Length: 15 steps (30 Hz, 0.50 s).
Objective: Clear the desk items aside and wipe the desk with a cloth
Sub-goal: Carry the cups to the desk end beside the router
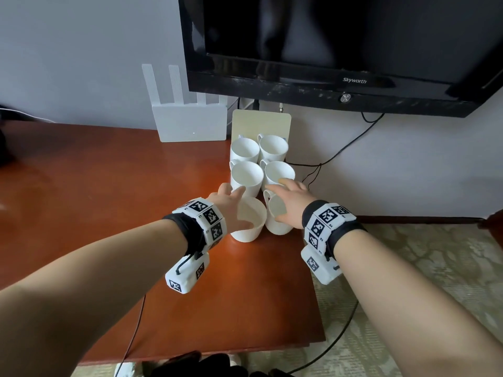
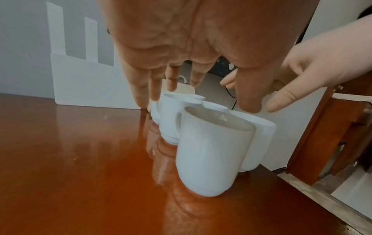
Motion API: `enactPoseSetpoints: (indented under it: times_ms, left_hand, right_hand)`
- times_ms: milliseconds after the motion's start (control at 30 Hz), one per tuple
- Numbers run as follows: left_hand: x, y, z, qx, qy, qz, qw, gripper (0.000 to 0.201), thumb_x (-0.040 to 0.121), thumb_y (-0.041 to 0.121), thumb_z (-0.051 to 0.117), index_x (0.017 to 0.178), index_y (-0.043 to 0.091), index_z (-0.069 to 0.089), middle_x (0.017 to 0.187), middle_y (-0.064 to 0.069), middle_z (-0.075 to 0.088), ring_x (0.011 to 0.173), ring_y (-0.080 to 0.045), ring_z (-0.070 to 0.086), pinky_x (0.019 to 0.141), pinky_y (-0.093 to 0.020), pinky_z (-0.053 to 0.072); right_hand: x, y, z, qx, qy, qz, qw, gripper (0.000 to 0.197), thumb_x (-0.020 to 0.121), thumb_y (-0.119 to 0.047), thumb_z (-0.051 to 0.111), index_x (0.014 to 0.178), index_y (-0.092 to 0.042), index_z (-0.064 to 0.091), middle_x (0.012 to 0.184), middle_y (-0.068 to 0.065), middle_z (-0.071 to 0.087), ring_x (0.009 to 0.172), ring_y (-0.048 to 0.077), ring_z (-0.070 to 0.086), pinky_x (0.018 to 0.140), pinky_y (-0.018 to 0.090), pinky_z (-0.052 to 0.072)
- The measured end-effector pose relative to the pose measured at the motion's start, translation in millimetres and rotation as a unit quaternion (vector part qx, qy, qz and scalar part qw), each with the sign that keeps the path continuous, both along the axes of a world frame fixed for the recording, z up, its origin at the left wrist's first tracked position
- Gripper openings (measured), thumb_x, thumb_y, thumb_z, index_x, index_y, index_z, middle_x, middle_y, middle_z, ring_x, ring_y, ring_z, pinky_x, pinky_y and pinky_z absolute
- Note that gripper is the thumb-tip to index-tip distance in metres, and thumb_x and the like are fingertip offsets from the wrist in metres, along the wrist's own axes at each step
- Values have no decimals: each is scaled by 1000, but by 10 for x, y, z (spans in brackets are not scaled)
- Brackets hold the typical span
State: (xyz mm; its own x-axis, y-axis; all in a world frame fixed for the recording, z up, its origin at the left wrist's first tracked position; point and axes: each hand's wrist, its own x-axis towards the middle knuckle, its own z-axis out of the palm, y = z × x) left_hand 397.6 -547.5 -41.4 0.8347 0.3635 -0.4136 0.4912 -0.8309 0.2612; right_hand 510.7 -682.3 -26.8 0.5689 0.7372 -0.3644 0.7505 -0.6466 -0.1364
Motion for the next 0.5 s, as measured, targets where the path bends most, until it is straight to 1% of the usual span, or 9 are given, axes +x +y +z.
enactPoseSetpoints:
  times_ms: [100, 133, 167, 267, 400, 500]
  left_hand:
    - [-141, 145, 96, 17, -35, -16, 999, 91, 83, 54, 58, 149, 29, 1, 154, -3, 5, 141, -27, 17, 108, -43, 35]
    - [-211, 210, 136, 19, -45, -19, 999, 90, 84, 53, 58, 149, 30, 0, 156, -1, 1, 144, -25, 11, 110, -44, 32]
    - [-290, 279, 178, 20, -55, -21, 998, 89, 85, 52, 57, 149, 31, -1, 156, 0, -1, 145, -24, 7, 112, -44, 30]
    - [-585, 537, 308, 28, -77, -13, 997, 85, 87, 50, 55, 149, 32, 0, 157, 2, -2, 145, -23, 7, 114, -43, 28]
    - [-1118, 1001, 438, 35, -95, 4, 995, 82, 88, 50, 53, 149, 32, 1, 156, 2, 1, 143, -22, 13, 113, -41, 30]
    - [-1617, 1425, 490, 42, -98, 20, 994, 82, 88, 49, 54, 149, 31, 4, 155, 1, 4, 142, -21, 16, 112, -39, 31]
  right_hand:
    - [-144, 136, 172, 40, -8, 14, 999, 69, 89, -32, 56, 146, -33, 18, 156, 1, 7, 143, 27, 10, 111, 38, 26]
    - [-208, 197, 224, 50, -11, 22, 998, 68, 90, -34, 55, 147, -33, 17, 157, 0, 6, 143, 27, 9, 111, 38, 25]
    - [-279, 266, 273, 59, -13, 29, 998, 68, 90, -35, 54, 147, -34, 17, 157, -2, 6, 144, 26, 8, 112, 39, 24]
    - [-554, 534, 395, 83, -19, 48, 995, 69, 90, -33, 56, 146, -36, 16, 156, -4, 8, 143, 25, 11, 112, 38, 25]
    - [-996, 1045, 508, 95, -28, 81, 992, 71, 90, -30, 56, 147, -37, 14, 157, -6, 4, 145, 20, 5, 115, 37, 19]
    - [-1387, 1481, 565, 100, -36, 101, 989, 70, 91, -31, 55, 147, -37, 14, 157, -7, 4, 145, 20, 4, 117, 40, 19]
